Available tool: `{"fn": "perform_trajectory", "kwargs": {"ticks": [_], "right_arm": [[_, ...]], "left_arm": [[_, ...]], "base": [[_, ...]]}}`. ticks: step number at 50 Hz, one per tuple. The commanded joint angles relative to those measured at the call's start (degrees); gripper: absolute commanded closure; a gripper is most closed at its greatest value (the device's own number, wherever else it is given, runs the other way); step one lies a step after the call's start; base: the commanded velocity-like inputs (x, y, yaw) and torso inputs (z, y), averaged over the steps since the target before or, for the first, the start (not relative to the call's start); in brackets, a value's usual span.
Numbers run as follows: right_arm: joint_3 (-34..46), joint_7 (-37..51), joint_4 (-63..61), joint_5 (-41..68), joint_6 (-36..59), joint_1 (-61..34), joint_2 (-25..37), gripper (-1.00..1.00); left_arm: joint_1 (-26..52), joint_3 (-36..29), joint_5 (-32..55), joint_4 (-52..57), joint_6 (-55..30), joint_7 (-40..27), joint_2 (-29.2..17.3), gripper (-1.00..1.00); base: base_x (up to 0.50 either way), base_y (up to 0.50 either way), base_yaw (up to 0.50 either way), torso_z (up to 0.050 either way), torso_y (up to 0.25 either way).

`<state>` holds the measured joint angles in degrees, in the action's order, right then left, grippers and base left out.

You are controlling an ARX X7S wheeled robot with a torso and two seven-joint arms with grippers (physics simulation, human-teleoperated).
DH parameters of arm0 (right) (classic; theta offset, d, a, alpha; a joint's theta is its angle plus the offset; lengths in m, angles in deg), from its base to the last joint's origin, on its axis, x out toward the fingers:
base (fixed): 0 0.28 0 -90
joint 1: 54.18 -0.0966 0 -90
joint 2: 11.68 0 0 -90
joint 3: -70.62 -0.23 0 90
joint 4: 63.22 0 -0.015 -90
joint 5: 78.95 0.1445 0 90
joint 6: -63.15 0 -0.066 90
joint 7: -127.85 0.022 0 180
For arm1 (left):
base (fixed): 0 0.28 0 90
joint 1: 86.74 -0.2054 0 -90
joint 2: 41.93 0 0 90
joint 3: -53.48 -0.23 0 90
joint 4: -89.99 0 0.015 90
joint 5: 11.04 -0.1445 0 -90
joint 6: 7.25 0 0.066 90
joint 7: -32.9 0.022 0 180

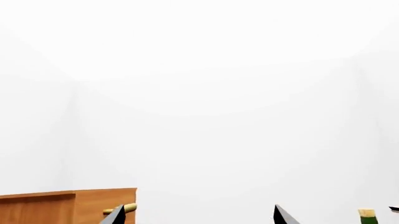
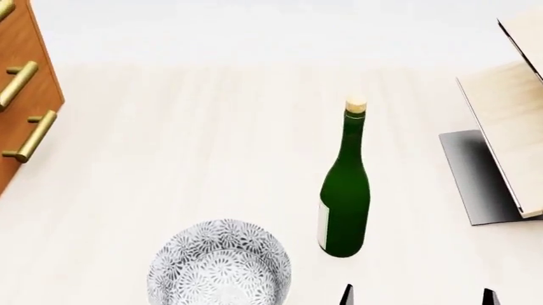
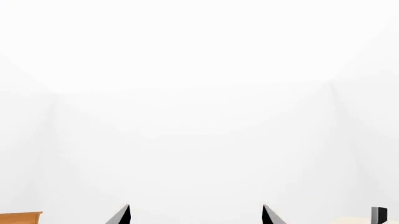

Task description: Put the wine bottle on the wine rack.

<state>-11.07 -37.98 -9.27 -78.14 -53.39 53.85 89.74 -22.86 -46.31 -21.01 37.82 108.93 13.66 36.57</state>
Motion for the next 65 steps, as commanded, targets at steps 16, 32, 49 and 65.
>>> {"fn": "perform_trajectory", "kwargs": {"ticks": [16,32,49,65], "right_arm": [[0.8,1.2,0.7,-0.2,-0.4,0.1,0.9,-1.00],[1.2,1.8,0.8,-0.3,-0.5,0.0,1.4,-1.00],[1.7,2.4,0.9,-0.5,-0.8,0.1,1.9,-1.00],[2.9,2.4,1.4,-1.3,0.6,-0.3,2.4,-1.00]], "left_arm": [[-0.2,-0.6,0.0,-0.3,0.5,-1.5,-1.0,-1.00],[0.0,-1.1,-0.1,-0.4,0.3,-2.1,-1.5,-1.00],[0.2,-1.4,-0.2,-0.5,0.1,-2.8,-2.1,-1.00],[0.2,-1.8,-0.1,-0.4,0.2,-3.4,-2.6,-1.00]], "base": [[0.17,0.00,0.00,0.000,0.000],[0.17,0.00,0.00,0.000,0.000],[0.17,0.00,0.00,0.000,0.000],[0.06,0.00,0.00,0.000,0.001]]}}
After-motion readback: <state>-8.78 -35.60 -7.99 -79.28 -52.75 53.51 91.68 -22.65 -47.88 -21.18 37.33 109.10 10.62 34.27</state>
